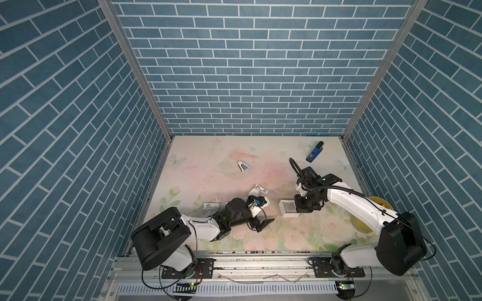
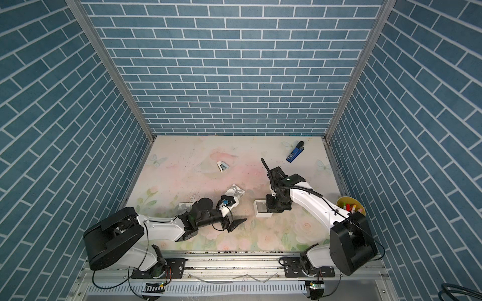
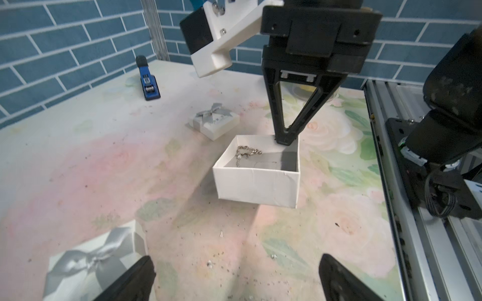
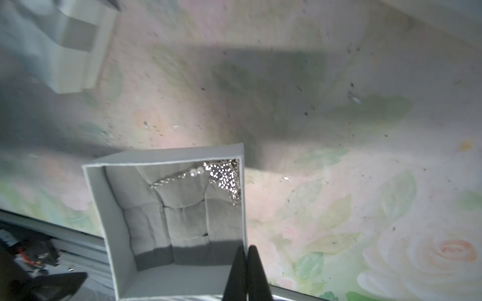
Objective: Take the necklace out of the lift-off lid jewelry box
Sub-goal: Place the jewelry box at the center of the board.
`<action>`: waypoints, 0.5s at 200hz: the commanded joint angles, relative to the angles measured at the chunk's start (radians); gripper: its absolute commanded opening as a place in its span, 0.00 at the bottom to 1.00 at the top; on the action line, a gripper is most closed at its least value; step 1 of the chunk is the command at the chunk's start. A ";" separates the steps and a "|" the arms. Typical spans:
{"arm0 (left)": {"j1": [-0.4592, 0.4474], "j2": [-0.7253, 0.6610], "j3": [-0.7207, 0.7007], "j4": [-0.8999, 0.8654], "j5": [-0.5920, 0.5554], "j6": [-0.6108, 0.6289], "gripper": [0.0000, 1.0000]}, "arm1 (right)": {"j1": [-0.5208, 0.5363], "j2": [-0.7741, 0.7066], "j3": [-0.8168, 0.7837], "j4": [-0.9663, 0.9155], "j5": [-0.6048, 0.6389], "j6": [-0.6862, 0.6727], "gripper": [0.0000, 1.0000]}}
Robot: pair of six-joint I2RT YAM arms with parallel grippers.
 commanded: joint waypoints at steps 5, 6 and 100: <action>-0.042 0.057 -0.029 0.061 -0.079 -0.066 1.00 | 0.046 0.026 -0.056 0.066 0.120 0.000 0.00; -0.045 0.059 -0.030 0.063 -0.080 -0.067 1.00 | 0.047 0.027 -0.057 0.066 0.123 0.000 0.00; -0.130 0.237 -0.050 0.244 -0.153 -0.145 0.97 | 0.099 0.013 -0.098 0.074 0.218 0.009 0.26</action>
